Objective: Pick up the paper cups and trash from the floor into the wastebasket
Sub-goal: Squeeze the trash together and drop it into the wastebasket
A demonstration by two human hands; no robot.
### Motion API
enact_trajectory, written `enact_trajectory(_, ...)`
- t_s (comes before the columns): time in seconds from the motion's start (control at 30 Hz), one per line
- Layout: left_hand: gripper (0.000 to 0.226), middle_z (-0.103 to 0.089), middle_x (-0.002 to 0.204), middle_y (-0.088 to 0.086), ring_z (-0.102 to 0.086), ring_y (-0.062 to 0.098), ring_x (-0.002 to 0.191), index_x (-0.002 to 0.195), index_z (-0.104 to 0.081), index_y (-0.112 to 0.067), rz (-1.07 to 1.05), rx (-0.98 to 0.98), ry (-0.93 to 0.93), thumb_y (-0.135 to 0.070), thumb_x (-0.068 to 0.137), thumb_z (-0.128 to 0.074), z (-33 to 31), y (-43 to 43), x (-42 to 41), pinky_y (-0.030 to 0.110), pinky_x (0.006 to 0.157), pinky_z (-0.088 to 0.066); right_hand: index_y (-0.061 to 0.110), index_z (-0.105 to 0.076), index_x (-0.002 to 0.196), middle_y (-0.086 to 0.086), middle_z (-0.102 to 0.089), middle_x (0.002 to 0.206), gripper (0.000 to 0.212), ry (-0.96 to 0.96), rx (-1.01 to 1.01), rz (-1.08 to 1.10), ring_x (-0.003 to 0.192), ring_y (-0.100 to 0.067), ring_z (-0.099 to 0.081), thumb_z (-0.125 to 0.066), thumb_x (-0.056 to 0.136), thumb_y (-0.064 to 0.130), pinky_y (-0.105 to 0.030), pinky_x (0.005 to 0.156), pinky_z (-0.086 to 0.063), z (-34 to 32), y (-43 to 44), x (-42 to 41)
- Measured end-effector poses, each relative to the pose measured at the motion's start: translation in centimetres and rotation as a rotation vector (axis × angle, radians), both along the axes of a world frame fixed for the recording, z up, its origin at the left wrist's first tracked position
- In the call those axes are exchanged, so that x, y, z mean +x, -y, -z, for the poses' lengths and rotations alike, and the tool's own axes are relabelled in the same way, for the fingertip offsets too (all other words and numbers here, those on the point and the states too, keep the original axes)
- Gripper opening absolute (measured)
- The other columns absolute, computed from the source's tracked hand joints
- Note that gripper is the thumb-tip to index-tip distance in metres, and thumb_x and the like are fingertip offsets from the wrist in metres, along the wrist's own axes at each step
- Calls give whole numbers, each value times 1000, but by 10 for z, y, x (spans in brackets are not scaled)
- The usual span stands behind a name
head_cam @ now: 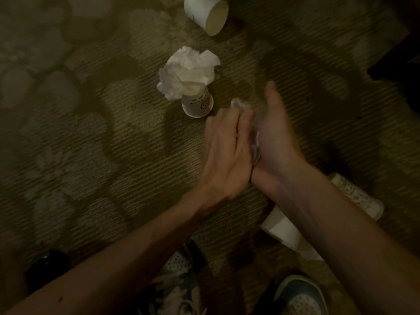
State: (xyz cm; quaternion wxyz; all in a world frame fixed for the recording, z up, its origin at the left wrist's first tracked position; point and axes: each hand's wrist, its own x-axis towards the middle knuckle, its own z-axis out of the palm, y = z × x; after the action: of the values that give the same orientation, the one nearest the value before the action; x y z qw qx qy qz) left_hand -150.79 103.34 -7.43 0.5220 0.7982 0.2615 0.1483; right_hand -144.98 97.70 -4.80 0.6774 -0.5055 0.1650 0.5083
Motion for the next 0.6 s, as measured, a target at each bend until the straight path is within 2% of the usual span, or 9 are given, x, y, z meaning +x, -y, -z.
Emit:
enact_trajectory(0.07,19,-56,110,-6,-56,12,109,116,-45,-21,-64,-45,19,-30,103,-35,2,-3,-3,42,93,-50,17,-67,118,-6,-75,103,66,40,-13,-50,97,-15,-72,-31,95,68,-32,85,-57,0,-6,-4)
enact_trajectory(0.1,21,-51,114,-12,-52,3,112,121,-40,-26,-99,-23,23,-31,102,-36,3,-5,-6,36,96,-49,17,-66,120,-5,-75,104,67,59,-18,-82,97,-13,-72,-28,96,67,-29,83,-58,0,-10,-5)
enact_trajectory(0.17,27,-47,118,-10,-44,-3,110,127,-39,-25,-149,96,-5,-32,101,-35,4,-10,-10,30,97,-43,18,-66,122,-3,-75,105,66,81,-18,-142,97,-10,-71,-26,98,65,-26,83,-57,0,-19,-7)
enact_trajectory(0.23,34,-46,124,-4,-40,4,110,129,-43,-22,-189,242,-84,-35,101,-31,6,-15,-12,30,97,-36,19,-69,116,0,-76,101,61,97,-12,-168,93,-8,-72,-30,99,62,-25,82,-57,1,-27,-8)
enact_trajectory(0.33,37,-44,127,0,-36,15,116,132,-45,-22,-154,392,-248,-38,104,-27,6,-27,-14,37,101,-30,22,-71,110,2,-77,95,49,101,-25,-165,86,-8,-73,-41,97,59,-25,74,-59,3,-35,-8)
enact_trajectory(0.43,51,-43,125,-2,-35,10,113,130,-47,-24,-149,428,-173,-50,98,-17,-2,-44,-12,32,97,-27,23,-71,107,3,-77,93,41,119,-89,-106,85,-11,-74,-50,95,56,-30,73,-60,8,-40,-5)
enact_trajectory(0.5,55,-44,128,-1,-37,11,116,130,-49,-25,-205,454,-88,-57,95,-20,-7,-67,-3,29,97,-27,23,-69,105,1,-77,92,38,115,-170,-53,80,-16,-74,-50,96,54,-30,64,-60,12,-41,0)
enact_trajectory(0.57,57,-43,136,2,-38,16,123,135,-49,-27,-195,554,-112,-62,93,-31,-8,-96,11,34,102,-32,21,-64,117,-4,-74,101,40,103,-249,-13,81,-17,-72,-47,98,53,-27,55,-56,17,-41,7)
enact_trajectory(0.6,60,-39,143,4,-36,19,130,140,-46,-28,-154,609,-166,-65,93,-35,-7,-110,18,39,107,-32,20,-58,127,-7,-70,111,45,87,-281,0,89,-18,-69,-46,98,53,-29,58,-55,20,-42,10)
